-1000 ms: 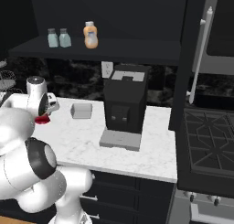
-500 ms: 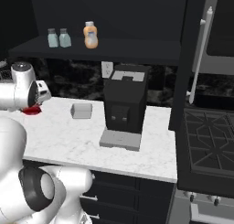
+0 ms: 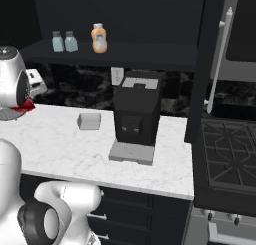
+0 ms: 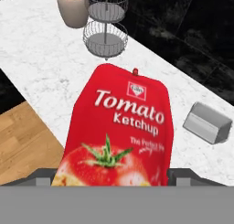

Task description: Put the shaker and condiment bottle from the counter next to their counterparts in the cabinet.

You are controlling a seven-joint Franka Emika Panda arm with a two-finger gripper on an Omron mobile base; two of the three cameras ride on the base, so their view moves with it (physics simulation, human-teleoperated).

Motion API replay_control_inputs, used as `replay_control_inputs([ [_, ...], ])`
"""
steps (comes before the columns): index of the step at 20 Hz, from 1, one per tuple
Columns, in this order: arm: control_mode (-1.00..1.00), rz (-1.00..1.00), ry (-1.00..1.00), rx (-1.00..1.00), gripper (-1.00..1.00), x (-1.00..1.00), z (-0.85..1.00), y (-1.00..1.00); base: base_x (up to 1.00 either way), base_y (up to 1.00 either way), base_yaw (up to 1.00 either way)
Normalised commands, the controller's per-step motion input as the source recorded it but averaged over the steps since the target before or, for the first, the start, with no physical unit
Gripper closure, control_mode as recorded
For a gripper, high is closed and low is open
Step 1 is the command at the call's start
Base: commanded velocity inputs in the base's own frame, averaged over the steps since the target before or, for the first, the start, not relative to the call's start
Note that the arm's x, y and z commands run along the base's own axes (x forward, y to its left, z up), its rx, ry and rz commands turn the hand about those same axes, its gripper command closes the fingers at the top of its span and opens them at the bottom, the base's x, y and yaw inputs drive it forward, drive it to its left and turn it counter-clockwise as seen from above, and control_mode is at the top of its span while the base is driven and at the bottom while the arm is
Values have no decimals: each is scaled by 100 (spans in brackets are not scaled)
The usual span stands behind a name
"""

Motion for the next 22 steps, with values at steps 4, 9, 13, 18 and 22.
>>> replay_control_inputs([
  [4, -100, 0, -12, 3, 100, -52, 86, -15, 0, 0, 0],
  [9, -100, -4, -9, 4, 100, -49, 72, -44, 0, 0, 0],
  [13, -100, -10, -2, 6, 100, -32, 61, -71, 0, 0, 0],
  [18, -100, -10, 0, 7, 100, -14, 68, -76, 0, 0, 0],
  [22, -100, -10, 0, 8, 100, 0, 66, -88, 0, 0, 0],
])
